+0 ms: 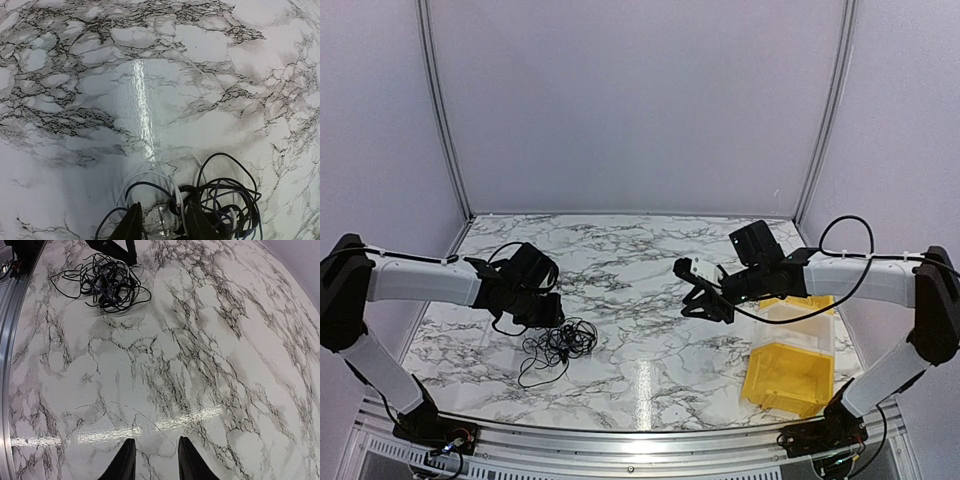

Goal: Untangle the cables

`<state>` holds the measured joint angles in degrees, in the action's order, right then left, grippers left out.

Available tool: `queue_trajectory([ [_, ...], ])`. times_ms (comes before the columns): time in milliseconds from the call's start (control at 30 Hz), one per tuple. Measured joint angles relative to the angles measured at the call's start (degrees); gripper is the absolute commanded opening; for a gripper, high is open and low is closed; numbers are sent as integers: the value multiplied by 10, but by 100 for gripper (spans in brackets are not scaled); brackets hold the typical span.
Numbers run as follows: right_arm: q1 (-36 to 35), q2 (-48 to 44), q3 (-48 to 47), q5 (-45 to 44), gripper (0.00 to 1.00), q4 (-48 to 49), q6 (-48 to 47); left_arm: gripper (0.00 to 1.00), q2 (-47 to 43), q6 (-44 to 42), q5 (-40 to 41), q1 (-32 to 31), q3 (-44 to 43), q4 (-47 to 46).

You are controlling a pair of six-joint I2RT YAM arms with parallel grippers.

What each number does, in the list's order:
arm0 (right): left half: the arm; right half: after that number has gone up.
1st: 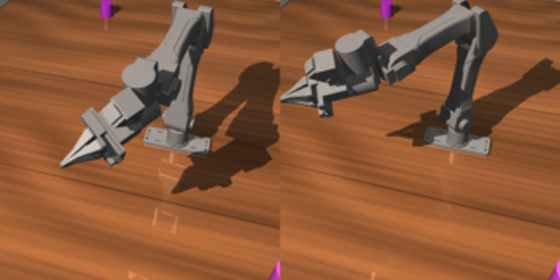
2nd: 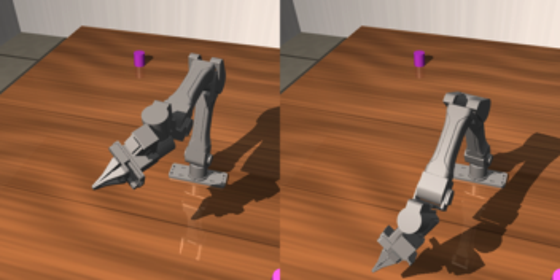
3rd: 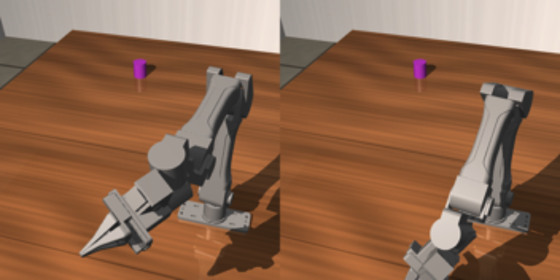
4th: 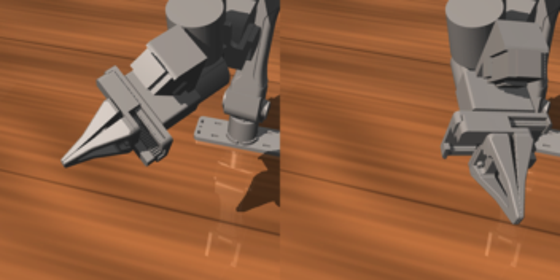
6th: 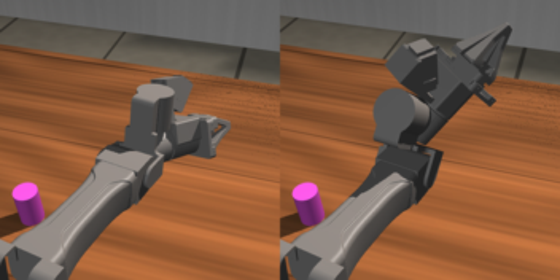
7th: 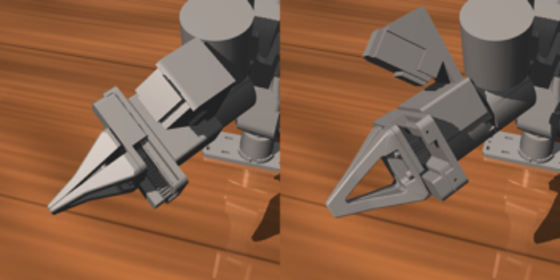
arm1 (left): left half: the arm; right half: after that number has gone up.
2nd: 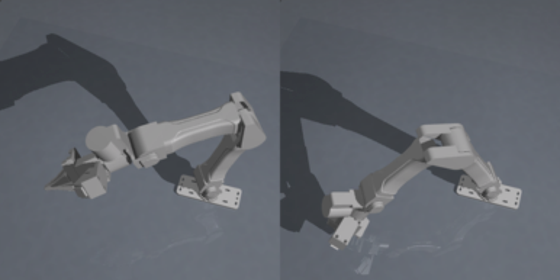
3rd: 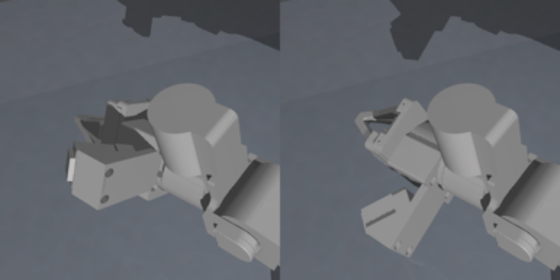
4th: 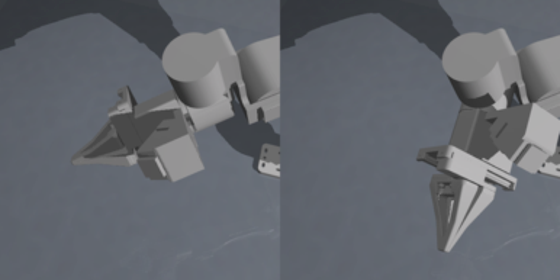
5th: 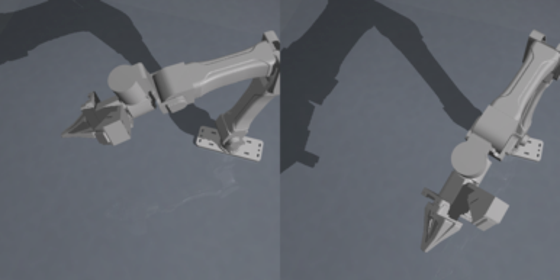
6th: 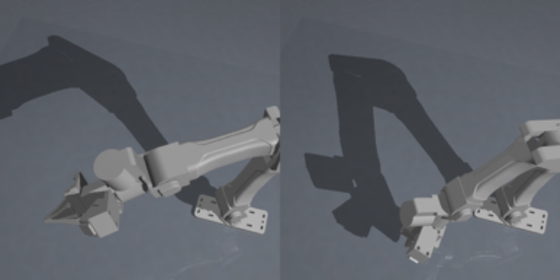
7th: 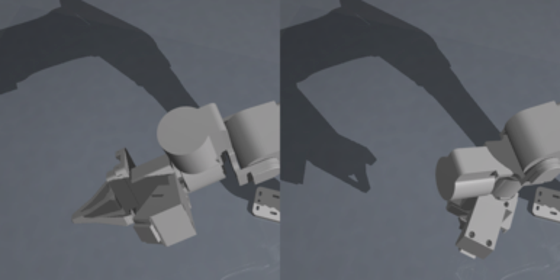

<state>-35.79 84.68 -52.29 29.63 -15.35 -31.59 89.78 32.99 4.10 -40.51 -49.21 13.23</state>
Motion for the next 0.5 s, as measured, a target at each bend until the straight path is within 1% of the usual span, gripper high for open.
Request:
queue_trajectory([
  [167, 0, 5, 0, -6, 29, 0, -2, 18, 19, -7, 6, 2, -15, -4],
  [367, 0, 9, 0, -11, 28, 0, -4, 0, 23, -15, 17, 2, -23, -14],
  [500, 0, 9, 0, -17, 28, 0, -6, 0, 19, -27, 25, 2, -25, -15],
])
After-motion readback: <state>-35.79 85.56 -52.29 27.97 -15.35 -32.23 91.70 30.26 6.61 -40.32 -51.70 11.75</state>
